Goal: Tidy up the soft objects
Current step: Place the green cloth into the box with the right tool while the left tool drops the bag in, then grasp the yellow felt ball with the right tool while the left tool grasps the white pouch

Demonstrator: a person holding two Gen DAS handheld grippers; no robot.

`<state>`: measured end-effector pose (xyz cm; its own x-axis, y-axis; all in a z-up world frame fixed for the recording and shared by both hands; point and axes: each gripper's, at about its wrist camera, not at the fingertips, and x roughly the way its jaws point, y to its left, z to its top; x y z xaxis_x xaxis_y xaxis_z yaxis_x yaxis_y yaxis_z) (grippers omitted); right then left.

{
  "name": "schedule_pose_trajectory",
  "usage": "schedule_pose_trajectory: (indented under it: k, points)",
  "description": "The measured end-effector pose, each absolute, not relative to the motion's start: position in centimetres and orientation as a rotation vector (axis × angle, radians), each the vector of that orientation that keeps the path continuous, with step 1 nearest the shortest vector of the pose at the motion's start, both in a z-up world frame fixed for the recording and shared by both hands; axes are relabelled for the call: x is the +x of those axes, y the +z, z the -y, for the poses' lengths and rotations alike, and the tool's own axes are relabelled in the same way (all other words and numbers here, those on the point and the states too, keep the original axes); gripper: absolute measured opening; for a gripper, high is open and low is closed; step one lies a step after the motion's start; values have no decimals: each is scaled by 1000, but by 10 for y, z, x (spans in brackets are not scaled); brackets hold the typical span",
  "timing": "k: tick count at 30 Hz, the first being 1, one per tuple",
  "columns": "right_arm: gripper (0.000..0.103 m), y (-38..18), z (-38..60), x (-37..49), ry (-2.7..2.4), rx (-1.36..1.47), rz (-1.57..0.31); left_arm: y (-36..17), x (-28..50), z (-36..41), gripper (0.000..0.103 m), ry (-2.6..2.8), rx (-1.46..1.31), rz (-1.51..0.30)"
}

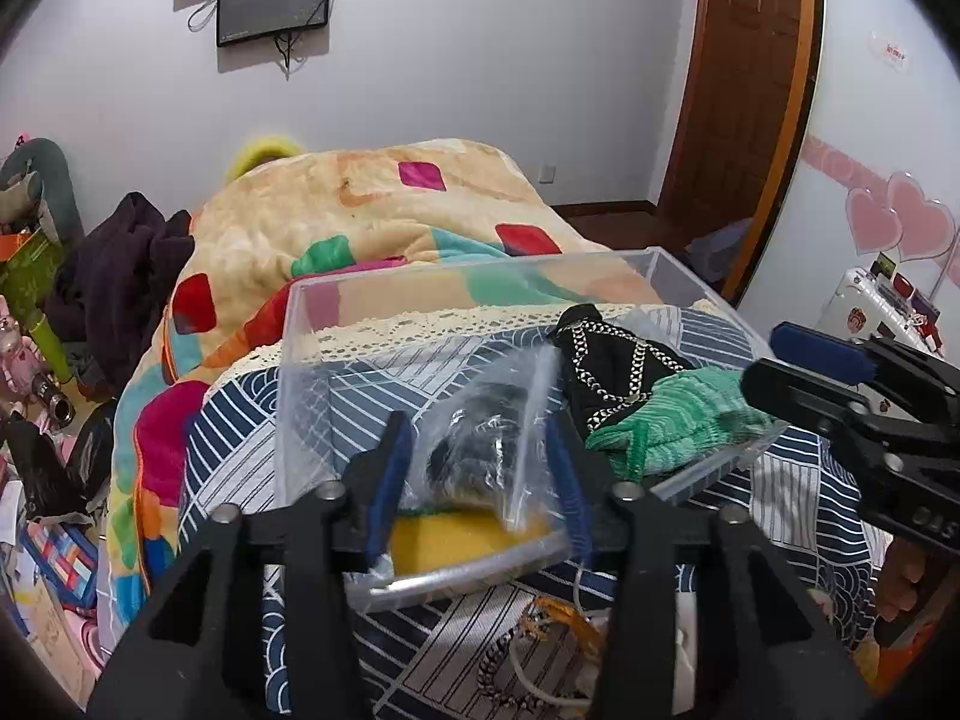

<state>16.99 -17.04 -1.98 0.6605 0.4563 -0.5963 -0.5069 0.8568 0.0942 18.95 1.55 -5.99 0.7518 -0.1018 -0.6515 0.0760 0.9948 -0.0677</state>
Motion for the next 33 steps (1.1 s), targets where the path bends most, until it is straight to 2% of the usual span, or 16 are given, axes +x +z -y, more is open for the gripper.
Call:
schedule_pose_trajectory:
  k: [4, 7, 9, 11, 12, 13, 33]
  points:
    - [50, -12, 175, 157, 549, -85, -612, -47, 174, -15, 61, -96, -31, -673]
    - [62, -5, 178, 147, 544, -84, -580, -35, 159, -16, 63, -100, -40, -637]
    - [64, 0, 180, 137, 532, -96, -550, -30, 151, -17, 63, -106, -49, -622]
    - [74, 2, 181, 130, 526, -100, -530, -26, 141, -17, 69, -105, -51, -612]
    - [76, 3, 182, 126, 524, -99, -520, -26, 135, -16, 75, -102, -50, -603]
    - [78, 3, 184, 123, 522, -98, -512, -25, 129, -15, 75, -101, -48, -593]
    - [79, -60, 198, 83, 527, -83, -650, -82, 75, 16, 76, -161, -43, -691]
